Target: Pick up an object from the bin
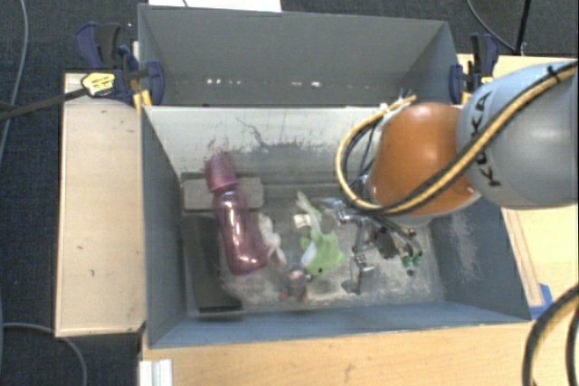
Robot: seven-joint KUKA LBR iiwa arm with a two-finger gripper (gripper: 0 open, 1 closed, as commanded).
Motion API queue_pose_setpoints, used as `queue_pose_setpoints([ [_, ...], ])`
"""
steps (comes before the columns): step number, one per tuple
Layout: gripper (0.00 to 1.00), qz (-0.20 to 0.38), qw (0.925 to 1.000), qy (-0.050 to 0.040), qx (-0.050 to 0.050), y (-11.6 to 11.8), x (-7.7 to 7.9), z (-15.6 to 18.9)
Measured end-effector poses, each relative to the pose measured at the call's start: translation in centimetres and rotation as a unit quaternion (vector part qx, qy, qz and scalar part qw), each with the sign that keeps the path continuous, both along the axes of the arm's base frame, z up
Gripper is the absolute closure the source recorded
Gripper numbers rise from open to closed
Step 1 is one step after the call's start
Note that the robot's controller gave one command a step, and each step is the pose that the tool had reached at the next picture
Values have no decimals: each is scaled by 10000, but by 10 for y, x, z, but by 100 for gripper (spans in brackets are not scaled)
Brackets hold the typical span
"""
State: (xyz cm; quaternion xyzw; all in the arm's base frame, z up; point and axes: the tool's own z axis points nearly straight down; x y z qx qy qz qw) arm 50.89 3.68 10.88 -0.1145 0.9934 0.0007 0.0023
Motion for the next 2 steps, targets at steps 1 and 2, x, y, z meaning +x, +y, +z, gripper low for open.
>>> queue_pose_setpoints([
  [1,0,135,9999,-37,0,2,8,-30],
  [2,100,1694,9855,-64,-3,7,-1,-36],
])
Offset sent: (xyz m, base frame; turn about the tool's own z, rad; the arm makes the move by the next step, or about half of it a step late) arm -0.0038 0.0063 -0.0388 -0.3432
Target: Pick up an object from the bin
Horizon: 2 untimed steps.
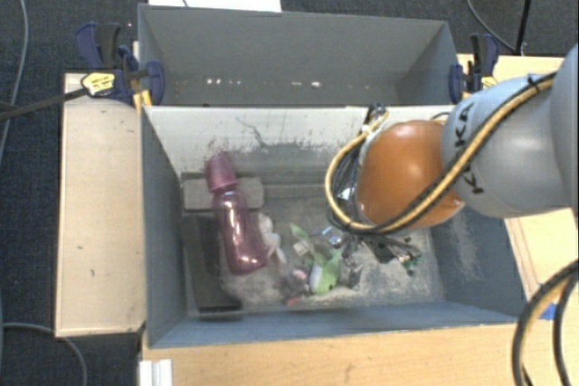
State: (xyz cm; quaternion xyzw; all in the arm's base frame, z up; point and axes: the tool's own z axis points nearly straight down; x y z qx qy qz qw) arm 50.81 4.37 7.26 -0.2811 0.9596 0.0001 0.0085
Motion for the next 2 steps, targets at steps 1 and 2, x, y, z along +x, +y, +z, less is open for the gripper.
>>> queue_pose_setpoints([
  [1,100,-10,10000,1,1,0,0,0],
  [2,100,85,9999,55,0,-12,-3,44],
])
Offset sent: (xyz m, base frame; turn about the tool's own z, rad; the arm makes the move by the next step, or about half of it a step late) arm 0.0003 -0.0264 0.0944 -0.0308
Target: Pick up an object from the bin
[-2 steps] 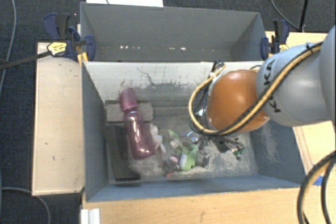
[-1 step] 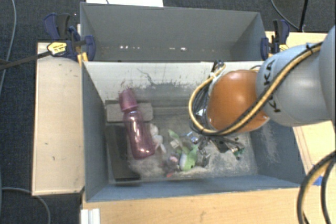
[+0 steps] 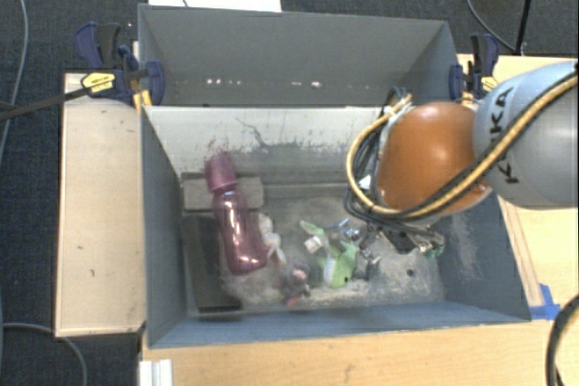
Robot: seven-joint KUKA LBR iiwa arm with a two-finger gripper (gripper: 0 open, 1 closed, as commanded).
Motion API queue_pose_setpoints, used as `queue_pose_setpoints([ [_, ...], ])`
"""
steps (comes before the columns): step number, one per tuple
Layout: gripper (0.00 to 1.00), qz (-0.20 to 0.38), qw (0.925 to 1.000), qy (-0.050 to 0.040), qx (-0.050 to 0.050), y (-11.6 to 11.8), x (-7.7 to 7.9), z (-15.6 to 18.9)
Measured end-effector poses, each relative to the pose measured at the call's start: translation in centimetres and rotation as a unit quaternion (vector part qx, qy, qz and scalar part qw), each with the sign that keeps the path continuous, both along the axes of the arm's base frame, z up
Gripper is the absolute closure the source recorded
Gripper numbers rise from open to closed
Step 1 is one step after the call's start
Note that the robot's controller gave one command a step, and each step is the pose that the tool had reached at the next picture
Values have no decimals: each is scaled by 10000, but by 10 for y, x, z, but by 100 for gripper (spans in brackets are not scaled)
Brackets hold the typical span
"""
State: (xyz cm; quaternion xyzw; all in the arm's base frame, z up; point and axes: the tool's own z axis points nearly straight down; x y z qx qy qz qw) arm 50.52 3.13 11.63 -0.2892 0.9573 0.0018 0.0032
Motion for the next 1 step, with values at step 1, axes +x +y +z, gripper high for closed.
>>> queue_pose_setpoints([
  [1,100,-331,9994,-64,9,-3,-1,89],
])
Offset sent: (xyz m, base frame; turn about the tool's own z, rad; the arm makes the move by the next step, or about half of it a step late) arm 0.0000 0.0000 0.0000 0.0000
